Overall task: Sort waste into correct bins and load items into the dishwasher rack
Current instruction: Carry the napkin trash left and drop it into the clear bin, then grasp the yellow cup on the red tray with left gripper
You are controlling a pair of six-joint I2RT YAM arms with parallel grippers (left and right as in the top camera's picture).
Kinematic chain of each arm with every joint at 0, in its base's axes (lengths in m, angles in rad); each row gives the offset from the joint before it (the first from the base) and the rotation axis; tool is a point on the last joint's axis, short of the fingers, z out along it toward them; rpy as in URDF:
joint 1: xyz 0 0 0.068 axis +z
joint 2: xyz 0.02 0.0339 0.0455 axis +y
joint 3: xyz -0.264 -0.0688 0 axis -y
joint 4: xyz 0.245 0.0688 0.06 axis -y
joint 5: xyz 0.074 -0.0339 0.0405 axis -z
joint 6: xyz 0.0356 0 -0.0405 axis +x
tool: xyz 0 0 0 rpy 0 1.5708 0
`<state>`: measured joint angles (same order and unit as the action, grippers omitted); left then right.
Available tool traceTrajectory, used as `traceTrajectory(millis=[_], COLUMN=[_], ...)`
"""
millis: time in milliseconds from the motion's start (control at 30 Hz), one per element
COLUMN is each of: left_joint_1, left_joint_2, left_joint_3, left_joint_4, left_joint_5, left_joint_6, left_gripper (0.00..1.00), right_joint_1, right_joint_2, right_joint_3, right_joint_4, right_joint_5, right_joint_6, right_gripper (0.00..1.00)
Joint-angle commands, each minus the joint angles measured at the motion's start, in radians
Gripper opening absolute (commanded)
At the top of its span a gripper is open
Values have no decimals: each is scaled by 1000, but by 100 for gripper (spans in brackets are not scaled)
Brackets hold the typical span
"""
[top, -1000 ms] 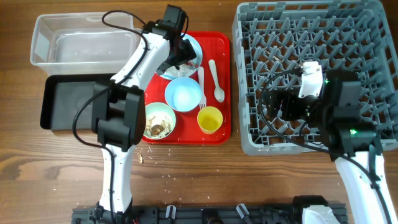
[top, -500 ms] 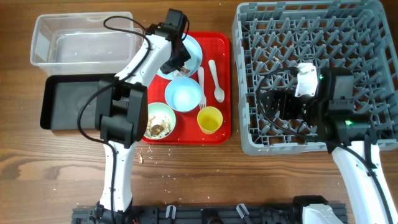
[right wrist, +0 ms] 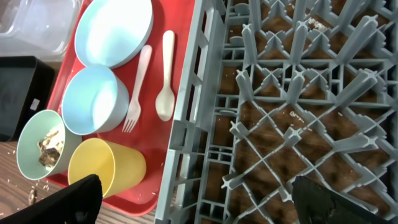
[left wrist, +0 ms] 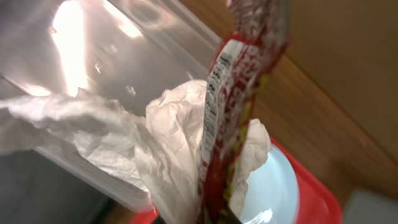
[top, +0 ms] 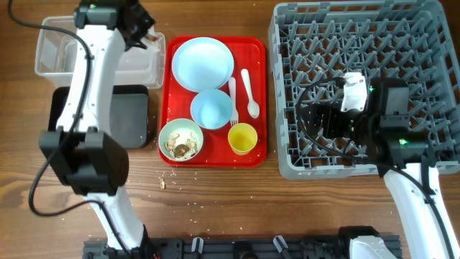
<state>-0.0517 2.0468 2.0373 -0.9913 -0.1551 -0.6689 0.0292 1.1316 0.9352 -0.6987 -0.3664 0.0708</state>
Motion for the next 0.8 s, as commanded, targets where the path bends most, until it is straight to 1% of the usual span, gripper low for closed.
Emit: traceTrajectory(millis=[0, 33, 100, 200, 233, 267, 300, 333, 433, 500, 567, 600, 633, 667, 733, 767], left_joint_1=[64, 75, 87, 91, 91, 91, 91, 89, 66, 39, 3, -14, -46, -69, -142, -188], left_joint_2=[115, 143, 179, 190, 182, 168, 146, 111, -16, -101, -158, -170, -176, -175, -154, -142], left_joint_3=[-8, -8, -8, -8, -8, -8, -8, -8, -8, -8, -8, -8, -8, -8, -8, -10], left_joint_4=[82, 107, 132, 115, 112, 112, 109, 94, 3, -90, -208, -254, -334, -380, -478, -517], left_joint_5=[-67, -66, -66, -65, -48, -10, 30, 55, 71, 171, 260, 282, 313, 316, 316, 315], left_joint_6=[11, 11, 11, 16, 51, 117, 183, 219, 226, 287, 300, 303, 326, 331, 373, 375], left_gripper=[39, 60, 75, 91, 96, 100, 100, 100, 100, 100, 99, 99, 96, 95, 82, 80], right_joint_1=[-3, -3, -3, -3, -3, -3, -3, -3, -3, -3, -3, -3, -3, -3, -3, -3], right_joint_2=[5, 5, 5, 5, 5, 5, 5, 5, 5, 5, 5, 5, 5, 5, 5, 5], right_joint_3=[21, 21, 21, 21, 21, 21, 21, 21, 21, 21, 21, 21, 21, 21, 21, 21], right_joint_4=[6, 5, 2, 1, 2, 3, 3, 3, 6, 6, 8, 10, 13, 15, 24, 27], right_joint_5=[-17, -17, -17, -17, -17, -17, -17, -17, -17, -17, -17, -17, -17, -17, -17, -17], right_joint_6=[11, 11, 11, 11, 11, 11, 11, 11, 11, 11, 11, 11, 12, 12, 18, 19], right_gripper=[100, 99, 100, 100, 100, 100, 100, 100, 100, 100, 100, 100, 100, 100, 100, 100])
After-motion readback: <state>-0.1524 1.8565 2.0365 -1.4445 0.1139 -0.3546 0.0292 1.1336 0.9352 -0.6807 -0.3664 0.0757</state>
